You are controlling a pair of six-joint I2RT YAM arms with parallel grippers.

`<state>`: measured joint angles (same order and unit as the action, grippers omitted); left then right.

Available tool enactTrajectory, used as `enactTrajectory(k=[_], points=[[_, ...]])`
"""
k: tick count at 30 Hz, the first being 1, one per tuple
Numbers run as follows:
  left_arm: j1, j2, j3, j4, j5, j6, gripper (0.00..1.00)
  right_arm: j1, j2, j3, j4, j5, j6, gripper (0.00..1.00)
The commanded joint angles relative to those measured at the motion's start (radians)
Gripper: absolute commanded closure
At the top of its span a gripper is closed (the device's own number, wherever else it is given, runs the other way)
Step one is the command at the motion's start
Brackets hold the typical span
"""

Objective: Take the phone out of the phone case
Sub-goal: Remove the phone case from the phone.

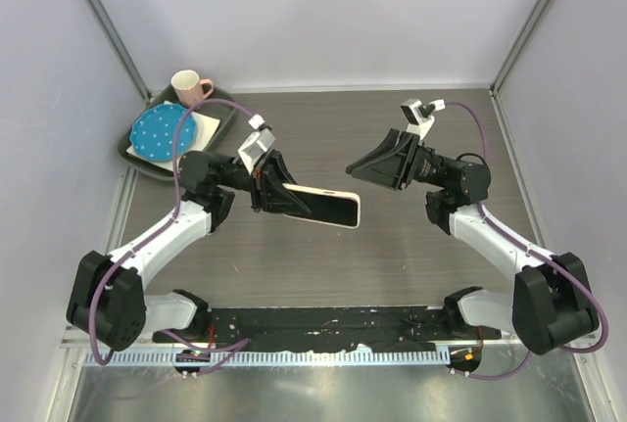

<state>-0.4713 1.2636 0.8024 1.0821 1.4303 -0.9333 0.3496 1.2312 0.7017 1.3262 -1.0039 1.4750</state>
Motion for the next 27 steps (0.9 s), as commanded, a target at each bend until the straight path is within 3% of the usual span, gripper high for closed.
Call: enactTrajectory(k=[1, 11, 14, 18, 21, 27], points=[[0.048, -0.027, 0.021, 0.004, -0.128, 0.063, 1.0, 0.003, -0.056, -0.014, 0.171, -0.038, -0.071, 0.53], [0.063, -0.043, 0.0, -0.116, -0.203, 0.146, 1.0, 0.003, -0.064, -0.025, 0.131, 0.016, -0.119, 0.53], [0.066, -0.044, -0.003, -0.119, -0.208, 0.148, 1.0, 0.003, -0.065, -0.031, 0.125, 0.027, -0.128, 0.61], [0.068, -0.043, -0.002, -0.117, -0.203, 0.148, 1.0, 0.005, -0.062, -0.038, 0.114, 0.04, -0.125, 0.8], [0.066, -0.044, 0.0, -0.117, -0.2, 0.151, 1.0, 0.002, -0.058, -0.034, 0.129, 0.045, -0.102, 0.86], [0.066, -0.044, 0.004, -0.116, -0.186, 0.159, 1.0, 0.002, -0.039, -0.015, 0.155, 0.06, -0.009, 0.78]])
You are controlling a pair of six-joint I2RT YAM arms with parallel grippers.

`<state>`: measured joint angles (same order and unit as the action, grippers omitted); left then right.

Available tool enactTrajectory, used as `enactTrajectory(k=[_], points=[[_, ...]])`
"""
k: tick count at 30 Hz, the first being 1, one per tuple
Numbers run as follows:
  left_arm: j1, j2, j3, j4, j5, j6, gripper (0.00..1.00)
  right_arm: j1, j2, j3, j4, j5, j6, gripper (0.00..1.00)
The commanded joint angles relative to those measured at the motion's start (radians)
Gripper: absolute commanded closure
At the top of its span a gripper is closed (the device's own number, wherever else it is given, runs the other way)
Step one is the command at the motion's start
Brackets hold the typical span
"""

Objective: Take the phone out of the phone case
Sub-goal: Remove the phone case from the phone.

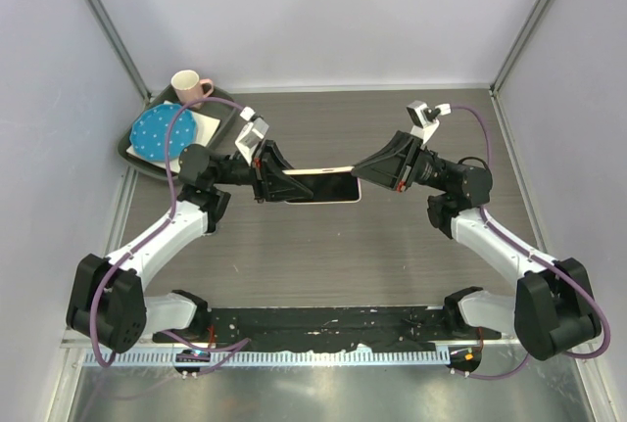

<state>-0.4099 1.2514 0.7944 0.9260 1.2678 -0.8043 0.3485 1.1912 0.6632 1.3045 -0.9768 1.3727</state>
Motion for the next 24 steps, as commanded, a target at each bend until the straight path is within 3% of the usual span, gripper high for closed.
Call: enactTrajectory(k=[1, 5, 24], points=[[0.005, -0.032, 0.014, 0.04, -0.016, 0.033, 1.0, 0.003, 0.005, 0.03, 0.186, 0.035, 0.11, 0.78], [0.006, -0.026, 0.025, 0.043, -0.016, 0.028, 1.0, 0.003, 0.013, 0.049, 0.193, 0.036, 0.152, 0.73], [-0.006, -0.021, 0.052, 0.068, 0.03, 0.022, 1.0, 0.006, 0.07, 0.079, 0.196, 0.018, 0.25, 0.78]])
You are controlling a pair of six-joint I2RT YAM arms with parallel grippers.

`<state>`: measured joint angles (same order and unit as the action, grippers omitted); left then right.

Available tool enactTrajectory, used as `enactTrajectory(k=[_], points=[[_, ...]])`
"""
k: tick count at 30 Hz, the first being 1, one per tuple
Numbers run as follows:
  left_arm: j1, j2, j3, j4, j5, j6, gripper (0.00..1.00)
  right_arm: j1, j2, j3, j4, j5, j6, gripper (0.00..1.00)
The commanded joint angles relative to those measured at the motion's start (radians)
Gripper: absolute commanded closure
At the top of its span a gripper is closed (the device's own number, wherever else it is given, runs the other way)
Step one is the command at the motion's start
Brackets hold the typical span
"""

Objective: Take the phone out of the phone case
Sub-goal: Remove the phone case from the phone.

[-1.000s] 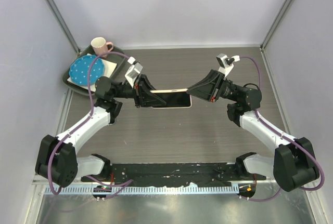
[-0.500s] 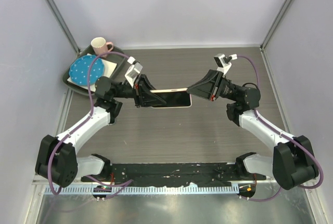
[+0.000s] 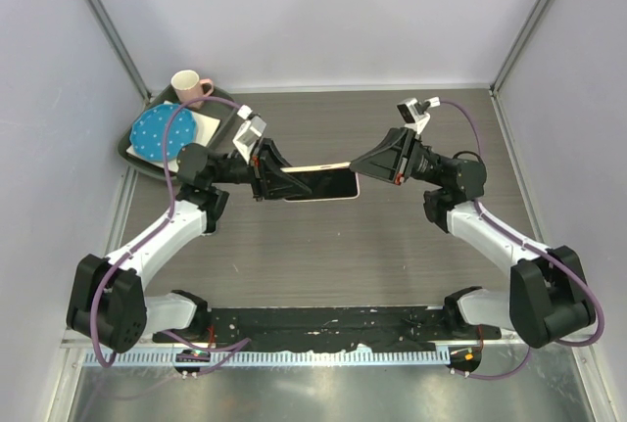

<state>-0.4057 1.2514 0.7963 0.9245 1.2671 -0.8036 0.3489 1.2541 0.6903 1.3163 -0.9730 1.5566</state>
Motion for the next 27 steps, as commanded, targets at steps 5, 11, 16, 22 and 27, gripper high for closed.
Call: enactTrajectory(k=[5, 11, 16, 22, 27], points=[[-0.019, -0.015, 0.055, 0.077, 0.051, 0.017, 1.0, 0.007, 0.027, 0.078, 0.189, -0.001, 0.095, 0.78], [-0.031, -0.014, 0.061, 0.094, 0.074, -0.002, 1.0, 0.009, 0.103, 0.121, 0.204, -0.023, 0.167, 0.8], [-0.036, -0.017, 0.058, 0.144, 0.089, -0.028, 1.0, 0.015, 0.137, 0.132, 0.228, -0.015, 0.2, 0.9], [-0.05, -0.015, 0.06, 0.22, 0.11, -0.085, 1.0, 0.021, 0.143, 0.127, 0.242, -0.009, 0.209, 0.94], [-0.056, -0.012, 0.052, 0.229, 0.123, -0.082, 1.0, 0.025, 0.114, 0.127, 0.242, -0.012, 0.221, 0.93]])
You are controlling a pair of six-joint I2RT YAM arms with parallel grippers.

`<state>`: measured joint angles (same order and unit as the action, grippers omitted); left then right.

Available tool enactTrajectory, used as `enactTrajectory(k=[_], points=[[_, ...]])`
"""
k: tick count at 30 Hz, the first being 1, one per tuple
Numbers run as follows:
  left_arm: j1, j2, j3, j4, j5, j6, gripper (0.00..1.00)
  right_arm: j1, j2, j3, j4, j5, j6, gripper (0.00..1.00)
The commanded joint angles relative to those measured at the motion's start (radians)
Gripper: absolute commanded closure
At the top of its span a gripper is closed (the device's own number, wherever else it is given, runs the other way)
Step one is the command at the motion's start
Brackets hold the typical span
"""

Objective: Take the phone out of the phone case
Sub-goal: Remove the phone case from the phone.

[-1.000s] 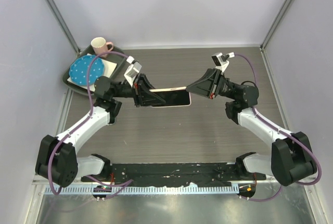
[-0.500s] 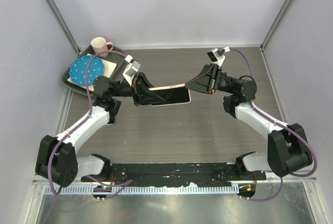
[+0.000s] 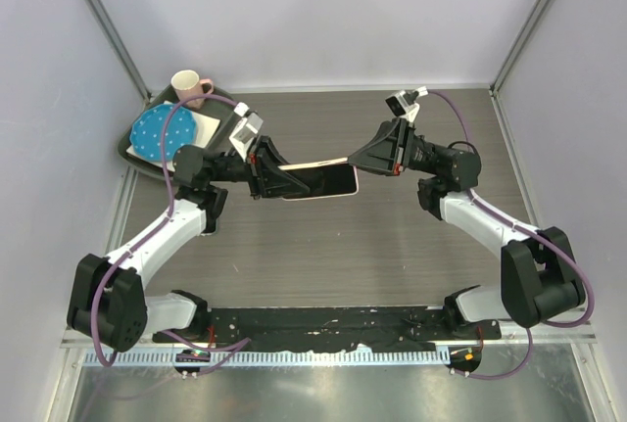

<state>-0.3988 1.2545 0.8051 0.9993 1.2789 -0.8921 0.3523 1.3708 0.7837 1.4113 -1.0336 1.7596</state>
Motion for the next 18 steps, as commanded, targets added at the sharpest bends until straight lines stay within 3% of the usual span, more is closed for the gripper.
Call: enactTrajectory(k=[1, 12, 18], points=[[-0.066, -0.012, 0.043, 0.154, 0.112, 0.007, 1.0, 0.024, -0.006, 0.035, 0.147, 0.044, 0.018, 0.93], [-0.064, 0.0, 0.048, 0.163, 0.109, -0.002, 1.0, 0.057, 0.004, 0.046, 0.244, 0.001, 0.074, 0.87], [-0.074, 0.0, 0.046, 0.176, 0.112, -0.014, 1.0, 0.077, 0.004, 0.038, 0.255, -0.025, 0.049, 0.94]])
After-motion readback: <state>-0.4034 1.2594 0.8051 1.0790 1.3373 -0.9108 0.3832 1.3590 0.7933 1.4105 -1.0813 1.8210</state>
